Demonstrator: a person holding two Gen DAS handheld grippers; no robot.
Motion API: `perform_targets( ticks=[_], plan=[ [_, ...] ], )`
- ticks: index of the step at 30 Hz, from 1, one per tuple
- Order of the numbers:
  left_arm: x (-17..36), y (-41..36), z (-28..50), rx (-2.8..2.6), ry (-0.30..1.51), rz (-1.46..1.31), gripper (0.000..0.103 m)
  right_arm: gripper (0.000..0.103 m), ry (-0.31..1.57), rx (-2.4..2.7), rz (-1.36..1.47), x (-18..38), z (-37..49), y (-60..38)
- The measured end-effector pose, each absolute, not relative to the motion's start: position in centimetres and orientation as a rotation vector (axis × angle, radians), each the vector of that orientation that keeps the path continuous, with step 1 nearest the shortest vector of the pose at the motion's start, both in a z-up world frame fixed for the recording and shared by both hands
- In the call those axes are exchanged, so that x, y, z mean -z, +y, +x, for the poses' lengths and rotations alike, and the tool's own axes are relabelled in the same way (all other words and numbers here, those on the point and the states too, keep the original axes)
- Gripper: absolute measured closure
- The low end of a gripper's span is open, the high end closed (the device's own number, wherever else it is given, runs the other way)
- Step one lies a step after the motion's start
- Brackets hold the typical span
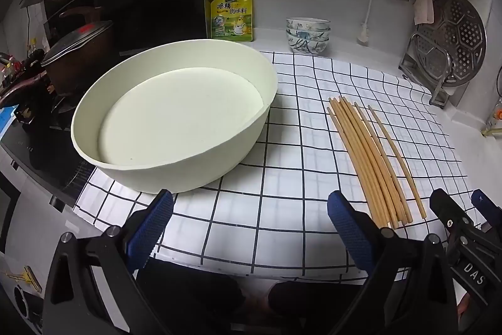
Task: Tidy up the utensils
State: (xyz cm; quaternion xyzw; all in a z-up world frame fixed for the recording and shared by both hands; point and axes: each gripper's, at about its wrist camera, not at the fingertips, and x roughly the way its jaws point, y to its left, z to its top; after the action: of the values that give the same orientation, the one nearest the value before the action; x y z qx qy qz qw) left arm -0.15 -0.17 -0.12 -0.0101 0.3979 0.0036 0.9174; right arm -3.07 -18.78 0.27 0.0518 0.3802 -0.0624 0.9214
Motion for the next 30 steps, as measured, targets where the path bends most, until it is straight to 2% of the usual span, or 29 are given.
perform_targets(
  ticks=[30],
  plan=[
    [0.12, -0.13, -0.16, -0.008, 0.815, -0.026, 0.006, 0.009, 0.784, 0.125, 0.112, -0.02, -3.15, -18.78]
  ],
)
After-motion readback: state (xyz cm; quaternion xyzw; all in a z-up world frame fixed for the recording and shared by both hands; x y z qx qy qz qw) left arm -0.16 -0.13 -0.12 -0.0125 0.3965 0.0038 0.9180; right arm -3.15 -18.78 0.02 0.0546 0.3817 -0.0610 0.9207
